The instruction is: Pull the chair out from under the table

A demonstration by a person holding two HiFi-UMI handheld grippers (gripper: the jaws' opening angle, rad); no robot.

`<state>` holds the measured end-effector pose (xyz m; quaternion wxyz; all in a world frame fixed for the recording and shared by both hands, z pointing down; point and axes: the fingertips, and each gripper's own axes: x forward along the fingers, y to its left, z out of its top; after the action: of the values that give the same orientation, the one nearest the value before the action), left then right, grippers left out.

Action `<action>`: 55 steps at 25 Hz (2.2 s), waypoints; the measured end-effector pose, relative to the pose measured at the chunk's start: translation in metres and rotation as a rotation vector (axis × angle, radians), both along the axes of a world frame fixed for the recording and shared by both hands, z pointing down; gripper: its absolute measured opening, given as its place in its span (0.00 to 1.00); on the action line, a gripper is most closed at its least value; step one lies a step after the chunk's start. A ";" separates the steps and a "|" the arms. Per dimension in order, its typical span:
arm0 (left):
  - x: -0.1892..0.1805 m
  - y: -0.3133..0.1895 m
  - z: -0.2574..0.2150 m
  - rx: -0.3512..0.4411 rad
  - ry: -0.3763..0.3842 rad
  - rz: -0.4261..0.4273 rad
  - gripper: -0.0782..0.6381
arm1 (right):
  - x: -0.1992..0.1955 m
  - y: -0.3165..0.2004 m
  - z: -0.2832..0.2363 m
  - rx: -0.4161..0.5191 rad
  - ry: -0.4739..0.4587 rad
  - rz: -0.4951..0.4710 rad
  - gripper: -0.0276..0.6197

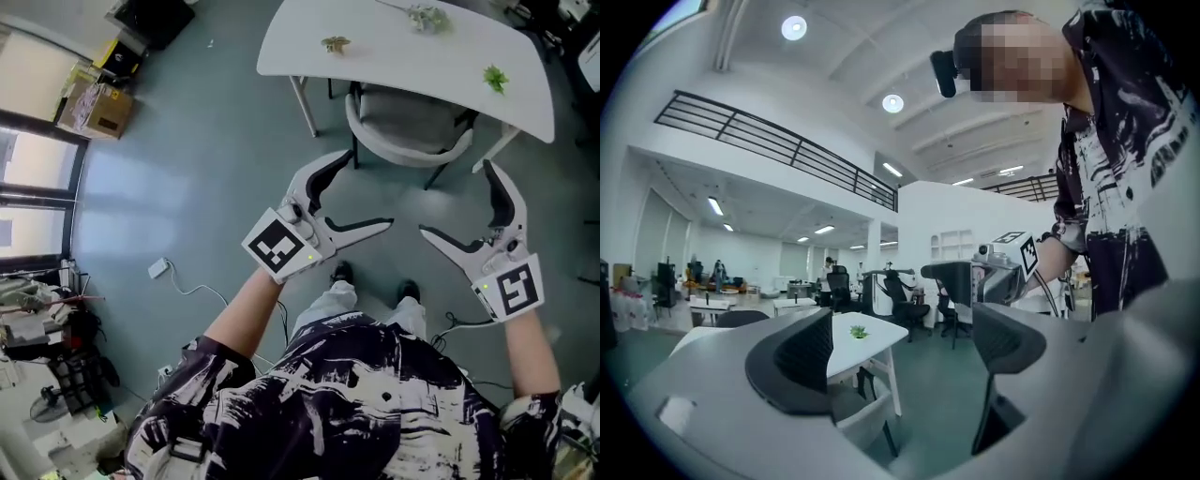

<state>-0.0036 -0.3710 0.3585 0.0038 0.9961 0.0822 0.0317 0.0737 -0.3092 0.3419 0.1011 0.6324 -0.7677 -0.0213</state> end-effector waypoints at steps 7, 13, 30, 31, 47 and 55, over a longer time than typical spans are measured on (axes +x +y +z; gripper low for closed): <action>0.017 -0.039 0.032 0.068 -0.061 0.107 0.76 | 0.019 -0.004 0.036 -0.073 0.020 0.088 0.89; 0.053 -0.048 0.071 0.130 -0.130 0.155 0.76 | 0.060 -0.006 0.090 -0.177 0.111 0.044 0.89; 0.139 -0.150 0.324 0.492 -0.564 0.339 0.75 | 0.178 -0.076 0.374 -0.662 0.604 -0.230 0.89; 0.142 -0.153 0.338 0.513 -0.585 0.358 0.75 | 0.182 -0.079 0.387 -0.683 0.625 -0.250 0.89; 0.176 -0.159 0.454 0.909 -0.717 0.668 0.29 | 0.195 -0.102 0.493 -0.768 0.741 -0.527 0.20; 0.171 -0.155 0.453 0.926 -0.721 0.738 0.24 | 0.192 -0.097 0.493 -0.807 0.730 -0.576 0.15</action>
<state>0.1672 -0.5264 0.8118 -0.4056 0.7294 0.3874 0.3917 0.2661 -0.4058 0.8352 0.5788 0.2633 -0.7713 0.0293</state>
